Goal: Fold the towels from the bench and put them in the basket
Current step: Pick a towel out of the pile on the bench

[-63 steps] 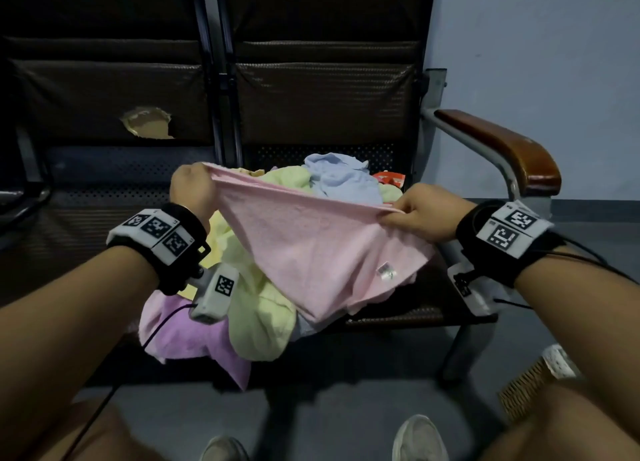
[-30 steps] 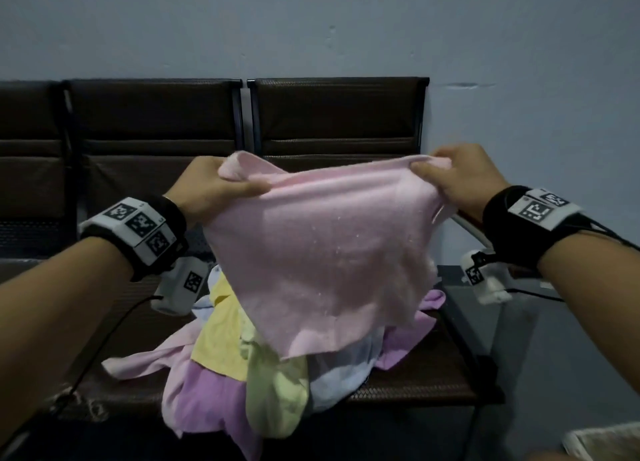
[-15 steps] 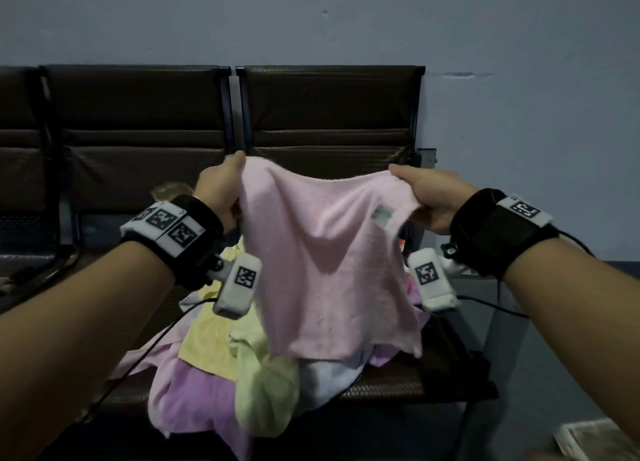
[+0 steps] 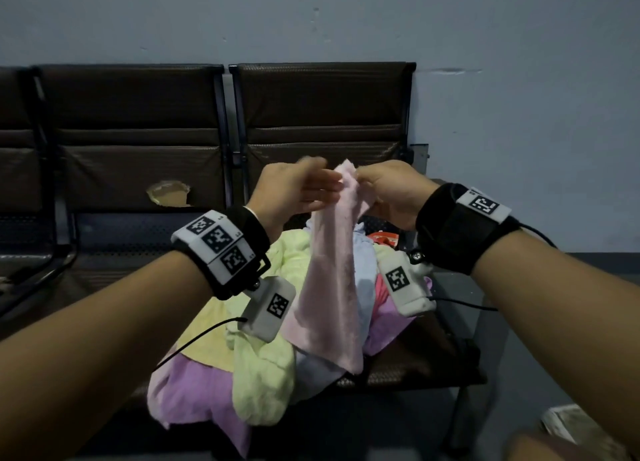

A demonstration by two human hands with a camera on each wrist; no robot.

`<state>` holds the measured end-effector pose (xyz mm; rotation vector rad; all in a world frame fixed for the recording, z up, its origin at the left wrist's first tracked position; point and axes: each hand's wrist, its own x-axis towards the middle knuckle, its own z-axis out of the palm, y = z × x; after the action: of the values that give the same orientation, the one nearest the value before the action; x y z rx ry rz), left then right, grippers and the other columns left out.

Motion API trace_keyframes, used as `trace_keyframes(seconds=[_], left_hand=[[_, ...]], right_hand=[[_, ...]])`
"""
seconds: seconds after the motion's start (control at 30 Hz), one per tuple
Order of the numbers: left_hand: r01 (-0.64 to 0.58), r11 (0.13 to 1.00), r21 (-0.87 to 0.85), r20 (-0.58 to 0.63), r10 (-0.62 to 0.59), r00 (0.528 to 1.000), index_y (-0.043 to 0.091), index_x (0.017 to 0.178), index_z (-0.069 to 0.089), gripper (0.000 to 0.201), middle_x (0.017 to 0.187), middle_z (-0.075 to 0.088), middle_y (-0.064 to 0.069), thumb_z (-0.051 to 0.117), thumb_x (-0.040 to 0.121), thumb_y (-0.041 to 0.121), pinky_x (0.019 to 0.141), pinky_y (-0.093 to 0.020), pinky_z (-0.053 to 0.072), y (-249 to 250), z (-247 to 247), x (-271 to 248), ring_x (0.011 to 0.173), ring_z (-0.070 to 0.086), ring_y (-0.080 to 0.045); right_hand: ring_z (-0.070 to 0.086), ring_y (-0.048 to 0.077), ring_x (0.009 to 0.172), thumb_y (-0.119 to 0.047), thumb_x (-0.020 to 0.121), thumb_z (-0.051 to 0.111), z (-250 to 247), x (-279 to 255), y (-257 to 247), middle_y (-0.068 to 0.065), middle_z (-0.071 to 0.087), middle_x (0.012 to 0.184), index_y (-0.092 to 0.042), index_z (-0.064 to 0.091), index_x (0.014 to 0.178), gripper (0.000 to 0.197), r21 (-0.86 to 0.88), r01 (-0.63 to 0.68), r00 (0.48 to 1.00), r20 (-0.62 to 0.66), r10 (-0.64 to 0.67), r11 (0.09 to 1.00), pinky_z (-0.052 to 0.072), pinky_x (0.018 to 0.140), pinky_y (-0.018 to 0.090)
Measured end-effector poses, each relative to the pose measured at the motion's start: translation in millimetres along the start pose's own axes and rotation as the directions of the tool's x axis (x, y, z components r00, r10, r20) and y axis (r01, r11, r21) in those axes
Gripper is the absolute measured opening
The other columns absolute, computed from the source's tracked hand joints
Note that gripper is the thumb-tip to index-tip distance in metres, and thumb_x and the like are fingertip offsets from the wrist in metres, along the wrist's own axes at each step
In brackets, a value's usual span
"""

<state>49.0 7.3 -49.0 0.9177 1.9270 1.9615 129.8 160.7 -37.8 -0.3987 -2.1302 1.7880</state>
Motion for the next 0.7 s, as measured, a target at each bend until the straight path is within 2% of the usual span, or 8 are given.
trace_keyframes(seconds=[0.1, 0.17, 0.27, 0.33, 0.43, 0.5, 0.6, 0.7], left_hand=[[0.064, 0.998, 0.020, -0.080, -0.062, 0.995, 0.005, 0.109, 0.073, 0.029, 0.102, 0.076, -0.012, 0.050, 0.096, 0.017, 0.081, -0.031, 0.058, -7.8, -5.8, 6.4, 0.094, 0.071, -0.024], [0.111, 0.990, 0.085, -0.059, -0.106, 0.993, 0.008, 0.124, 0.064, 0.036, 0.112, 0.073, -0.011, 0.051, 0.091, 0.006, 0.093, -0.038, 0.053, -13.9, -3.9, 7.8, 0.103, 0.066, -0.024], [0.241, 0.969, 0.057, 0.140, -0.247, 0.959, 0.003, 0.100, 0.064, 0.033, 0.091, 0.065, -0.008, 0.055, 0.068, 0.009, 0.082, -0.036, 0.049, -25.4, 1.0, 5.0, 0.086, 0.058, -0.023], [0.305, 0.952, 0.016, 0.251, -0.299, 0.921, 0.005, 0.089, 0.065, 0.026, 0.078, 0.060, -0.008, 0.060, 0.065, 0.012, 0.071, -0.030, 0.046, -29.6, 1.7, 4.3, 0.075, 0.053, -0.021], [0.273, 0.961, -0.032, 0.217, -0.260, 0.941, 0.000, 0.116, 0.068, 0.034, 0.110, 0.069, -0.021, 0.068, 0.084, 0.010, 0.088, -0.041, 0.052, -37.7, -2.3, 18.0, 0.097, 0.064, -0.033], [0.218, 0.976, -0.013, 0.126, -0.215, 0.969, -0.003, 0.113, 0.069, 0.027, 0.105, 0.070, -0.019, 0.068, 0.091, 0.013, 0.077, -0.034, 0.056, -42.1, -4.0, 31.1, 0.093, 0.066, -0.031], [0.117, 0.972, 0.206, 0.045, -0.129, 0.991, 0.001, 0.100, 0.074, 0.023, 0.100, 0.074, -0.015, 0.068, 0.094, 0.023, 0.075, -0.037, 0.061, -47.5, 0.0, 56.1, 0.091, 0.071, -0.030], [0.005, 0.906, 0.424, -0.032, 0.009, 0.999, 0.000, 0.097, 0.076, 0.036, 0.101, 0.074, -0.022, 0.065, 0.094, 0.034, 0.084, -0.049, 0.058, -53.5, 11.8, 89.6, 0.093, 0.072, -0.034]], right_hand=[[0.056, 0.014, 0.063, -0.011, 0.095, 0.054, -6.9, -5.4, 2.7, 0.003, 0.059, 0.067, -0.011, 0.066, 0.069, 0.028, -0.057, -0.020, 0.998, 0.059, 0.023, 0.998, 0.046, 0.054, 0.026], [0.057, 0.015, 0.069, -0.010, 0.094, 0.050, -10.6, -8.1, 1.6, 0.002, 0.060, 0.070, -0.018, 0.067, 0.064, 0.036, -0.003, -0.019, 0.990, 0.137, 0.019, 1.000, 0.047, 0.062, 0.028], [0.057, 0.026, 0.089, -0.009, 0.092, 0.048, -12.8, -8.9, -0.1, 0.013, 0.061, 0.094, -0.014, 0.069, 0.088, 0.022, 0.024, -0.008, 0.987, 0.161, 0.004, 1.000, 0.048, 0.083, 0.039], [0.056, 0.028, 0.091, -0.014, 0.092, 0.052, -16.6, -5.1, 2.4, 0.014, 0.061, 0.090, -0.011, 0.068, 0.085, 0.017, 0.040, -0.030, 0.996, 0.086, 0.027, 0.999, 0.048, 0.085, 0.041], [0.069, 0.026, 0.095, -0.041, 0.086, 0.064, -32.2, 3.1, 12.4, 0.007, 0.074, 0.090, -0.013, 0.074, 0.087, 0.030, 0.011, -0.080, 0.996, 0.045, 0.080, 0.997, 0.055, 0.089, 0.038], [0.075, 0.024, 0.089, -0.058, 0.067, 0.077, -46.9, 7.9, 21.7, 0.005, 0.078, 0.094, -0.013, 0.076, 0.098, 0.055, -0.249, -0.090, 0.993, 0.050, 0.106, 0.964, 0.060, 0.083, 0.037], [0.075, 0.023, 0.077, -0.042, 0.060, 0.086, -70.3, 24.5, 37.5, 0.007, 0.077, 0.089, -0.008, 0.074, 0.093, 0.049, -0.543, -0.095, 0.995, -0.085, 0.057, 0.834, 0.062, 0.070, 0.035], [0.070, 0.019, 0.076, -0.032, 0.073, 0.082, -84.8, 48.0, 48.8, 0.003, 0.071, 0.083, -0.007, 0.074, 0.095, 0.034, -0.514, -0.083, 0.976, -0.213, -0.033, 0.854, 0.061, 0.071, 0.034]])
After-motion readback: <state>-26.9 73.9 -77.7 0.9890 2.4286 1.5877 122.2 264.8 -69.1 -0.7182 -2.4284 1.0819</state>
